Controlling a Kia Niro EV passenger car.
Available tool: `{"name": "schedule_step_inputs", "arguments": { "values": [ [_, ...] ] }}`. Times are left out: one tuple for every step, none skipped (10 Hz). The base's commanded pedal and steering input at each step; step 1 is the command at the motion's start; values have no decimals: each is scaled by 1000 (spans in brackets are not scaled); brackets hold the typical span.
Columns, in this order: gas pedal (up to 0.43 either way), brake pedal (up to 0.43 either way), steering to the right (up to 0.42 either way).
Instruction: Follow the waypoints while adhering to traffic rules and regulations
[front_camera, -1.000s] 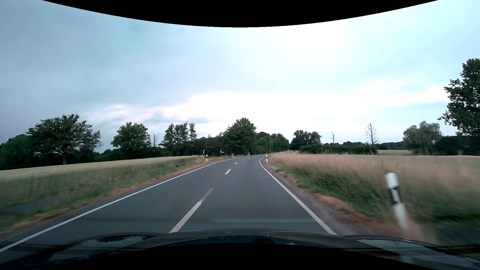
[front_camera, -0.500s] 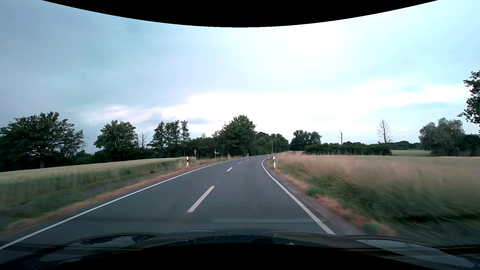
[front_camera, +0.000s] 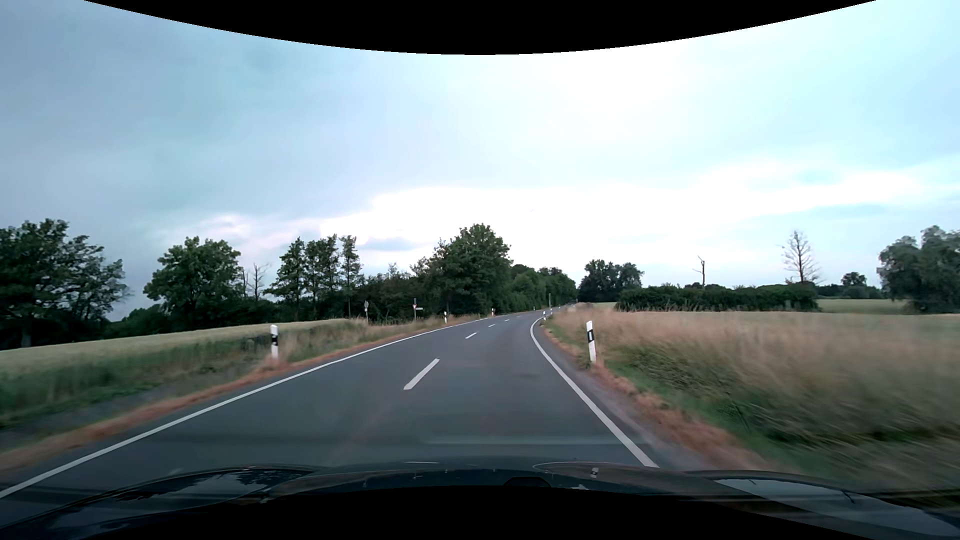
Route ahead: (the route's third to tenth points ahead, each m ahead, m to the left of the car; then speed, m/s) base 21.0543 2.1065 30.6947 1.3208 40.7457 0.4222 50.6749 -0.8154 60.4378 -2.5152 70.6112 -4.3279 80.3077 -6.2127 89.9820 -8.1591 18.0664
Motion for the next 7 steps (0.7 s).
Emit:
{"name": "schedule_step_inputs", "arguments": {
  "values": [
    [228, 0, 3],
    [240, 0, 3],
    [240, 0, 4],
    [248, 0, 4],
    [248, 0, 5],
    [248, 0, 6],
    [248, 0, 11]
  ]
}}
